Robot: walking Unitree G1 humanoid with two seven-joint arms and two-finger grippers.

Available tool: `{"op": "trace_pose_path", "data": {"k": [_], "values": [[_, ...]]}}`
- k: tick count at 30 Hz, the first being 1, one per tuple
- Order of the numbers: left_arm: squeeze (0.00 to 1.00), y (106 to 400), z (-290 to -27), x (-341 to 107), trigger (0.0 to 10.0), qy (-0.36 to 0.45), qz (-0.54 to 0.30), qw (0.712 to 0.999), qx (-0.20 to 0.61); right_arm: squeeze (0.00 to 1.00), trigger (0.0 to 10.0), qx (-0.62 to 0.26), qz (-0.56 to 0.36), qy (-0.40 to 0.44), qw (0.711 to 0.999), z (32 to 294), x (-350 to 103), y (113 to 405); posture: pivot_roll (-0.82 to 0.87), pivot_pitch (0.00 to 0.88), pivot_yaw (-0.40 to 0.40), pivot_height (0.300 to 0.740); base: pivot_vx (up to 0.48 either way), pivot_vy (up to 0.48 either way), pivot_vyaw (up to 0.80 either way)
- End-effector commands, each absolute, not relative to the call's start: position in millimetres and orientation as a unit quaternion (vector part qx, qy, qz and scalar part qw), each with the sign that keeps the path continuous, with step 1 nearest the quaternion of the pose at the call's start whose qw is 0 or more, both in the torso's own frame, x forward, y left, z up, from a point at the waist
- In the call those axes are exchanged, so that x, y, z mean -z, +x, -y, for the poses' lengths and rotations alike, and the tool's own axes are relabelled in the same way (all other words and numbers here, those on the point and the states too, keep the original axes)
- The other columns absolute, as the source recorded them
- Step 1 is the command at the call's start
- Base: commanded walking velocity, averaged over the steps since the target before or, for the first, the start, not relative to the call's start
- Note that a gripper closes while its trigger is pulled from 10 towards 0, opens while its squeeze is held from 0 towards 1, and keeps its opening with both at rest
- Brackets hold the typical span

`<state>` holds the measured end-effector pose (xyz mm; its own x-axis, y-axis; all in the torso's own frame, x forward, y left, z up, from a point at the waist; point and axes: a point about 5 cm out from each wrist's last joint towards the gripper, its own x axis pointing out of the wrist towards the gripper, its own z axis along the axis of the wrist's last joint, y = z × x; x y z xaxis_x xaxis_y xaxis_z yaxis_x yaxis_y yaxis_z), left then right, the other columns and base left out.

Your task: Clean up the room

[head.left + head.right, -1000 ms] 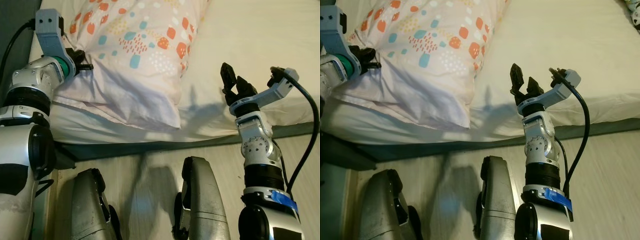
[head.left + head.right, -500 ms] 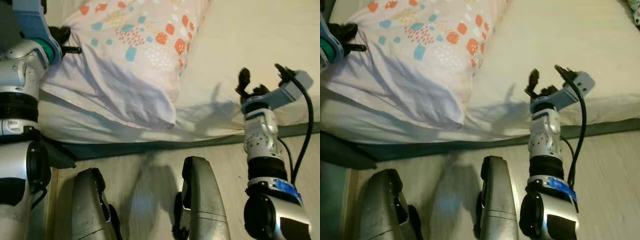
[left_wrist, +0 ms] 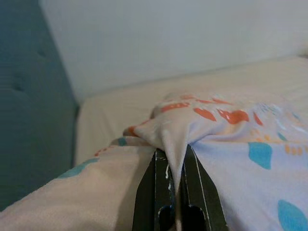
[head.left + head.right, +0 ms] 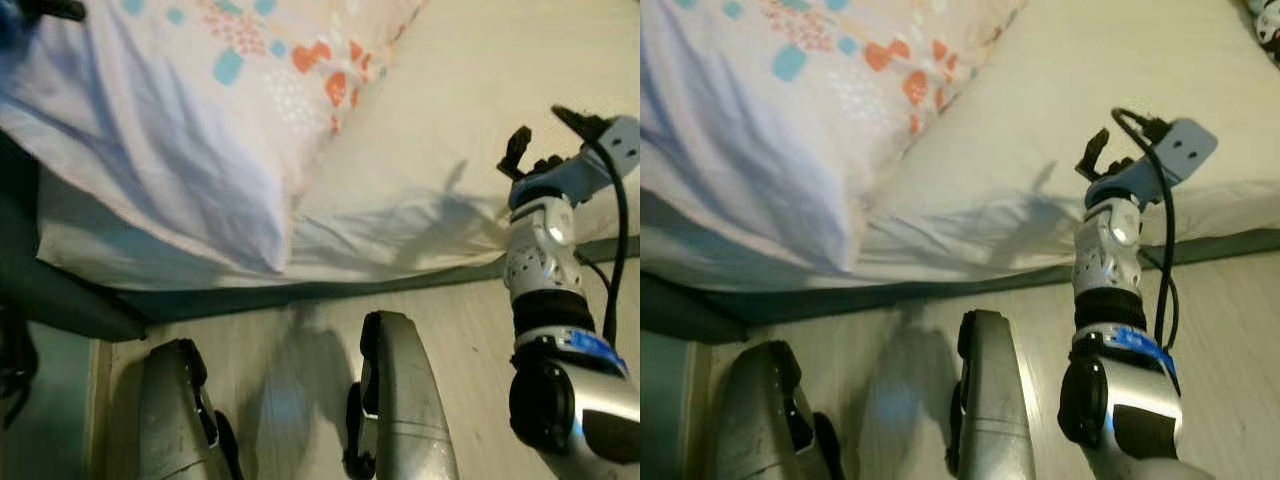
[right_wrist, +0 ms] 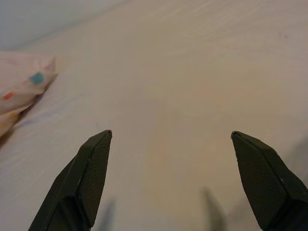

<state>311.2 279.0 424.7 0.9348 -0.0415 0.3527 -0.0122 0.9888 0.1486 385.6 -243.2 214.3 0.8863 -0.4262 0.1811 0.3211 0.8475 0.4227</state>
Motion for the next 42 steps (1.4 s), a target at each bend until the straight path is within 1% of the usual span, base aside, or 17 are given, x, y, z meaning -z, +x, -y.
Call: {"op": "trace_pose_path", "data": {"k": [1, 10, 16, 17, 18, 20, 22, 23, 24, 26, 30, 31, 36, 37, 39, 41, 42], "values": [[0.00, 291.7, -297.2, -439.0, 0.0, 0.088, 0.206, 0.972, -0.066, 0.00, 10.0, 0.206, 0.131, 0.186, 0.952, 246.2, -210.7, 385.1, 0.04, 0.233, -0.035, 0.497, 0.000, 0.000, 0.00], [0.00, 270.6, -316.5, -445.0, 0.0, 0.112, 0.204, 0.960, -0.159, 0.00, 10.0, 0.207, 0.129, 0.180, 0.953, 244.0, -206.4, 385.5, 0.03, 0.233, -0.035, 0.497, 0.000, 0.000, 0.00], [0.00, 265.2, -316.1, -449.6, 0.0, 0.117, 0.197, 0.962, -0.148, 0.00, 10.0, 0.209, 0.128, 0.179, 0.953, 245.2, -205.5, 386.3, 0.03, 0.233, -0.037, 0.497, 0.000, 0.000, 0.00], [0.00, 268.4, -304.4, -438.4, 0.0, 0.156, 0.159, 0.971, -0.088, 0.00, 10.0, 0.209, 0.128, 0.179, 0.953, 244.8, -205.7, 386.5, 0.04, 0.234, -0.037, 0.497, 0.000, 0.000, 0.00], [0.00, 268.4, -304.4, -438.4, 0.0, 0.156, 0.159, 0.971, -0.088, 0.00, 10.0, 0.209, 0.128, 0.179, 0.953, 244.8, -205.7, 386.5, 0.04, 0.234, -0.037, 0.497, 0.000, 0.000, 0.00], [0.00, 272.8, -281.0, -406.0, 0.0, 0.237, 0.080, 0.968, 0.019, 0.00, 10.0, 0.208, 0.129, 0.179, 0.953, 243.7, -206.0, 387.3, 0.04, 0.236, -0.036, 0.497, 0.000, 0.000, 0.00], [0.00, 273.4, -272.2, -388.4, 0.0, 0.273, 0.044, 0.959, 0.062, 0.00, 10.0, 0.207, 0.130, 0.177, 0.953, 242.7, -206.2, 387.6, 0.03, 0.237, -0.033, 0.497, 0.000, 0.000, 0.00], [0.00, 271.6, -262.2, -360.2, 0.0, 0.325, -0.007, 0.938, 0.121, 0.00, 10.0, 0.201, 0.134, 0.170, 0.955, 241.0, -207.0, 387.4, 0.03, 0.237, -0.033, 0.497, 0.000, 0.000, 0.00], [0.00, 271.6, -262.2, -360.2, 0.0, 0.325, -0.007, 0.938, 0.121, 0.00, 10.0, 0.201, 0.134, 0.170, 0.955, 241.0, -207.0, 387.4, 0.03, 0.237, -0.033, 0.497, 0.000, 0.000, 0.00], [0.00, 266.1, -251.3, -336.3, 0.0, 0.364, -0.049, 0.911, 0.187, 0.00, 10.0, 0.193, 0.140, 0.159, 0.958, 239.1, -207.8, 387.0, 0.03, 0.237, -0.030, 0.497, 0.000, 0.000, 0.00], [0.00, 263.3, -236.4, -328.0, 0.0, 0.360, -0.044, 0.899, 0.244, 0.00, 10.0, 0.184, 0.147, 0.149, 0.960, 237.0, -209.0, 386.7, 0.03, 0.235, -0.028, 0.497, 0.000, 0.000, 0.00], [0.00, 265.8, -230.8, -330.5, 10.0, 0.353, -0.023, 0.901, 0.251, 0.00, 10.0, 0.177, 0.150, 0.145, 0.962, 234.9, -209.6, 386.9, 0.02, 0.235, -0.027, 0.497, 0.000, 0.000, 0.00], [0.00, 286.3, -222.9, -351.7, 10.0, 0.314, 0.064, 0.926, 0.201, 0.00, 10.0, 0.148, 0.161, 0.135, 0.966, 223.1, -211.6, 387.8, 0.02, 0.231, -0.023, 0.497, 0.000, 0.000, 0.00], [0.00, 300.3, -229.1, -367.1, 10.0, 0.289, 0.101, 0.942, 0.135, 0.00, 10.0, 0.131, 0.168, 0.130, 0.968, 215.4, -212.2, 387.9, 0.02, 0.233, -0.021, 0.497, 0.000, 0.000, 0.00], [0.00, 306.9, -236.9, -375.9, 10.0, 0.281, 0.110, 0.949, 0.091, 0.00, 10.0, 0.123, 0.171, 0.127, 0.969, 211.1, -212.2, 387.7, 0.01, 0.233, -0.015, 0.497, 0.000, 0.000, 0.00], [0.00, 306.4, -241.8, -377.8, 10.0, 0.298, 0.106, 0.945, 0.081, 0.00, 10.0, 0.122, 0.172, 0.124, 0.970, 209.8, -212.1, 387.3, 0.01, 0.233, -0.013, 0.497, 0.000, 0.000, 0.00], [0.00, 301.2, -245.0, -371.8, 10.0, 0.371, 0.079, 0.920, 0.096, 0.00, 10.0, 0.122, 0.173, 0.123, 0.970, 210.0, -212.2, 386.8, 0.00, 0.233, -0.014, 0.497, 0.000, 0.000, 0.00]]}}
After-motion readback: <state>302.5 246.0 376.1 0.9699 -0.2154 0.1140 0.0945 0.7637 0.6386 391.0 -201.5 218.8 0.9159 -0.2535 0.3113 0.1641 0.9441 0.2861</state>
